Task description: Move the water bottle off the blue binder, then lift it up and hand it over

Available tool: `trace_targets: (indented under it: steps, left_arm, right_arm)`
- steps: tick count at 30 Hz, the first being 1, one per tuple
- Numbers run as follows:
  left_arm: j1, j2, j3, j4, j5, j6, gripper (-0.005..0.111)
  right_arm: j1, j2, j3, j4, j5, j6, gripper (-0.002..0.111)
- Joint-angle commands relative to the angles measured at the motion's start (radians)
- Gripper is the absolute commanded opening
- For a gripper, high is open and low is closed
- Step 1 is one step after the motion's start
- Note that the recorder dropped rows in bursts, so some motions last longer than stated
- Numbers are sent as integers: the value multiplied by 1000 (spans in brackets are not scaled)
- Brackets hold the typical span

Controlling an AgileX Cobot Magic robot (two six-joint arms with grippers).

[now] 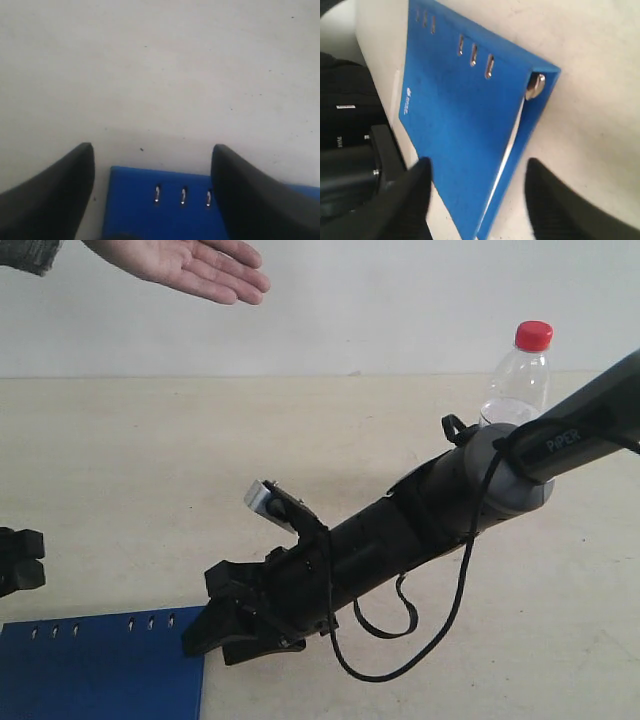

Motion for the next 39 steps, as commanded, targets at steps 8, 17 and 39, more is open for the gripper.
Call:
trace_targets:
  steps: [8,17,39]
  left_arm:
    - [23,128,6,-68,90,-7,62]
    - [23,207,6,-329,145,253,62]
    - [23,224,6,-1125,748,1240,5]
  right_arm:
    - [0,-6,-2,-20,-48,27,61]
    - [0,-6,-2,-20,-39,27,61]
    - [0,-6,-2,-39,24,-34,27]
